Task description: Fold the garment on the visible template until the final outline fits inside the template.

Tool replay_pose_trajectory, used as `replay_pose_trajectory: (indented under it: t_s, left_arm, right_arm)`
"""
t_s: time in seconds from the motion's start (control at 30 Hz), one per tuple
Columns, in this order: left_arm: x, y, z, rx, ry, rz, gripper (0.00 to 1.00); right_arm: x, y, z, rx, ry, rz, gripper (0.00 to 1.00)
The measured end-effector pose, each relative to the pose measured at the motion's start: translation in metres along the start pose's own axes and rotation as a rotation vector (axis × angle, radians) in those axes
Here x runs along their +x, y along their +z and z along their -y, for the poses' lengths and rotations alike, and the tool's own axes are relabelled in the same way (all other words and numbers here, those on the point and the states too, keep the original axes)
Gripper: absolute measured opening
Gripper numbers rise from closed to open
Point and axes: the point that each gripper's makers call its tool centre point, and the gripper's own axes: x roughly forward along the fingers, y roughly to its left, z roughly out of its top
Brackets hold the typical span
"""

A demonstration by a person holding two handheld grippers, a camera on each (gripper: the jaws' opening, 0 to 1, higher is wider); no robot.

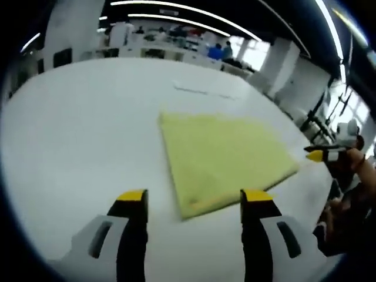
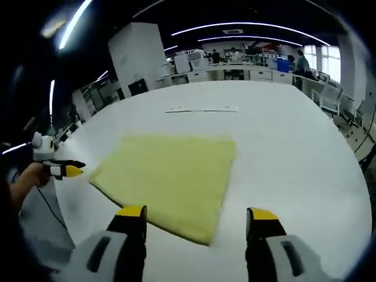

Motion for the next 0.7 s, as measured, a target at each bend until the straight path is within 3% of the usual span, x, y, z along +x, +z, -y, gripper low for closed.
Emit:
replay_pose_trajectory:
  t_s: [0.1,0.33,0.7]
  left_arm:
    - [-0.006,0.006,0.005,-0.002,-0.012,0.03,0.71]
    - [-0.02,0.009,0.019,0.02,-0.052,0.037,0.81]
    - [-0.049,0.009,0.034,0.072,-0.057,0.051,0.97]
  right_arm:
    - [-0.008,0.006,-0.01,-0.019,0.024,0.015,0.78]
    - [-0.031,0.015,-0.033,-0.072,0.063,0.021,0.9]
    - [-0.059,0.005,-0.059,-0.162,0.104,0.016,0.99]
